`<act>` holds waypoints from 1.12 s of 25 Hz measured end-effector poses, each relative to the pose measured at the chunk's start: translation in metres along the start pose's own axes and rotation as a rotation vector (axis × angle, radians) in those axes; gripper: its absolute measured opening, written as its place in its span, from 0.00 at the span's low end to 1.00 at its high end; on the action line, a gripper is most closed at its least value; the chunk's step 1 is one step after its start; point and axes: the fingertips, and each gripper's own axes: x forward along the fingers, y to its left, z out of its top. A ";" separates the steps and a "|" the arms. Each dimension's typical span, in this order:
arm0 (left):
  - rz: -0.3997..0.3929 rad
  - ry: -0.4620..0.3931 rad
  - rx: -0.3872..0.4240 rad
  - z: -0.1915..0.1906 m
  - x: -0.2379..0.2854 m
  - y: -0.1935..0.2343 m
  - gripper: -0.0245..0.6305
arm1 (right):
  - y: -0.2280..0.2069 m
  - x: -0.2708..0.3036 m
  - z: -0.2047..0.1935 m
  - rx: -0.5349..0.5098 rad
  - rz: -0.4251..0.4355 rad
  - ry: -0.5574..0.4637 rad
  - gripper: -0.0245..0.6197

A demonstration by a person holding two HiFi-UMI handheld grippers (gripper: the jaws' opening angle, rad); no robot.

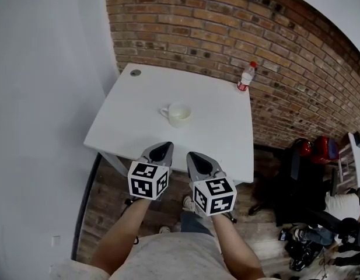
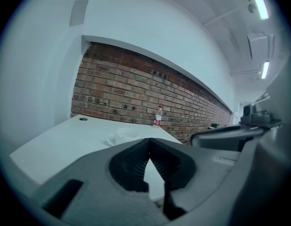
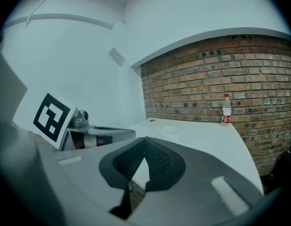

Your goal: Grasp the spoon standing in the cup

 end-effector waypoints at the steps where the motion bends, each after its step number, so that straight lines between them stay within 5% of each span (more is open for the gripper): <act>1: 0.009 0.000 -0.003 0.001 0.006 0.004 0.03 | -0.004 0.005 0.001 0.000 0.003 0.000 0.05; 28: 0.317 0.025 -0.234 -0.006 0.162 0.093 0.15 | -0.145 0.122 0.017 -0.012 0.180 0.104 0.05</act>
